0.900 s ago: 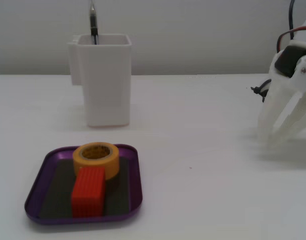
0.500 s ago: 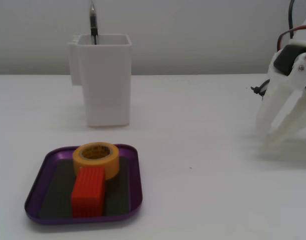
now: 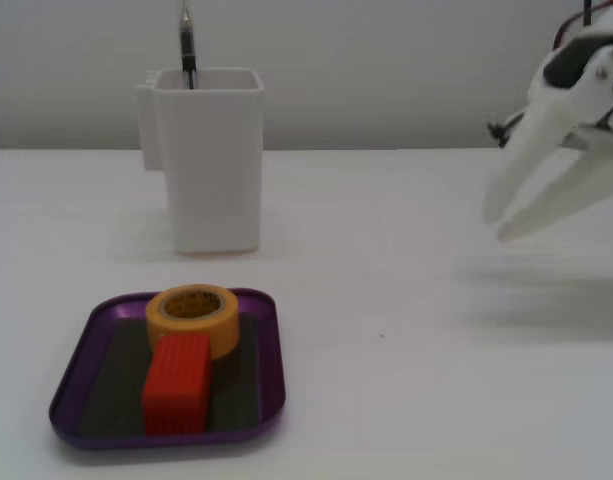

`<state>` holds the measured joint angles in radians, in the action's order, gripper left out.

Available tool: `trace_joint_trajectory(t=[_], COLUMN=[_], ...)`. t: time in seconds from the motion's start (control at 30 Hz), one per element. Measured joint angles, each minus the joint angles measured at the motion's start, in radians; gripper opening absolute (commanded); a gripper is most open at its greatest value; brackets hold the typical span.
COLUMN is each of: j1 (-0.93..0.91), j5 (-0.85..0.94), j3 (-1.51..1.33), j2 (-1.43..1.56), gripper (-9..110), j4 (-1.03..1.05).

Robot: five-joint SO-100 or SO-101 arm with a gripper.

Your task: Remove the yellow tape from the box.

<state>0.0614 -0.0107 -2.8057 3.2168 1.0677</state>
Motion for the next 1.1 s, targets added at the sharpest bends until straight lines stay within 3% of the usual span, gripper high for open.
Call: trace_joint_trajectory(t=[0.57, 1.1], j1=[0.081, 0.106], j5=[-0.006, -0.006], j3=[0.983, 1.417], j2=[-1.264, -1.835], gripper=[12, 12], j4=[0.011, 0.009])
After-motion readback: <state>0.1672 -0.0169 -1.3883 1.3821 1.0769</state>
